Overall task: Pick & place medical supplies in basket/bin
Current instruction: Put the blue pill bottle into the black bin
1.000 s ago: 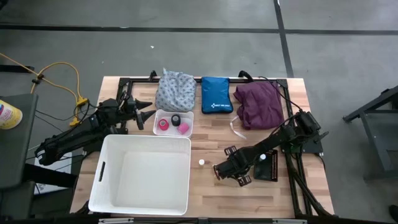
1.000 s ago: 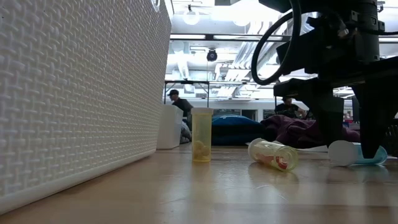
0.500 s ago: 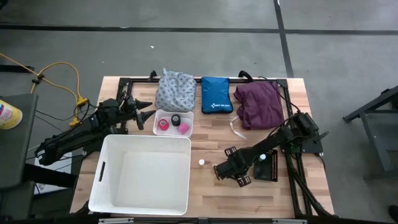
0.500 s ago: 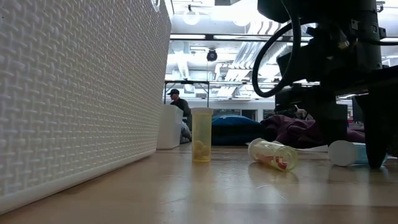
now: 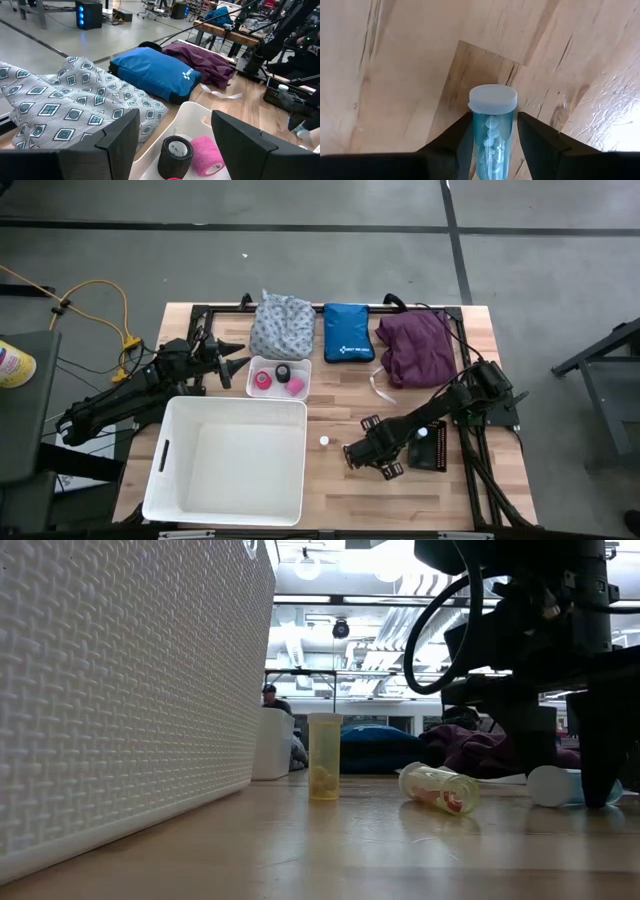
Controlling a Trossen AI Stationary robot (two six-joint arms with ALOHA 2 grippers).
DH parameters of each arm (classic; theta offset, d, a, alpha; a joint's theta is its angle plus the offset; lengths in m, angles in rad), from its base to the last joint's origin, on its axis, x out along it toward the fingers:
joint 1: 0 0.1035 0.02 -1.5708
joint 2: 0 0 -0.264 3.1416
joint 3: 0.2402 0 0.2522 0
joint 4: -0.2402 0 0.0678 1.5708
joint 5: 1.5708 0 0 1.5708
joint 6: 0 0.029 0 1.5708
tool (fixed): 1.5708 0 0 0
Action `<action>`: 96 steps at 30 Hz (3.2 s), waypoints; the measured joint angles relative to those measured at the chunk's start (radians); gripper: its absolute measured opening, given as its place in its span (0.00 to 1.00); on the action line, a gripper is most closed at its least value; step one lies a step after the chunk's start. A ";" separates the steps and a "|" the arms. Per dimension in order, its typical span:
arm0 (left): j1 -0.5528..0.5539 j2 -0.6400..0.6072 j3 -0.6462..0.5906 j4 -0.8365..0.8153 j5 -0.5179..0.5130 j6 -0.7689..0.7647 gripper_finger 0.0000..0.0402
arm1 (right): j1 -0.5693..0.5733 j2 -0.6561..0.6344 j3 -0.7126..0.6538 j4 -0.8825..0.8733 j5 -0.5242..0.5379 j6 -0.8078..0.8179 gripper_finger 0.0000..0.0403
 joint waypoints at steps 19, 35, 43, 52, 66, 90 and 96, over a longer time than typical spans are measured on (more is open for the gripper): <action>0.000 0.000 0.000 0.000 0.000 0.000 0.60 | -0.018 -0.164 0.000 -0.019 0.100 0.059 0.22; 0.000 0.000 0.000 0.000 0.000 0.000 0.60 | -0.043 -0.468 0.000 -0.054 0.303 0.219 0.23; 0.000 0.000 0.000 0.000 0.000 0.000 0.60 | 0.002 -0.472 -0.012 -0.141 0.379 0.328 0.23; 0.000 0.000 0.000 0.000 0.000 0.000 0.60 | 0.135 -0.658 -0.247 -0.055 0.476 0.638 0.23; 0.000 0.000 0.000 0.000 0.000 0.000 0.60 | 0.493 -0.777 -0.415 -0.045 0.704 1.063 0.23; 0.000 0.000 0.000 0.000 0.000 0.000 0.60 | 0.803 -0.739 -0.747 0.350 0.916 1.388 0.23; 0.000 0.000 0.000 0.000 0.000 0.000 0.60 | 0.803 -0.681 -0.750 0.375 0.894 1.395 0.23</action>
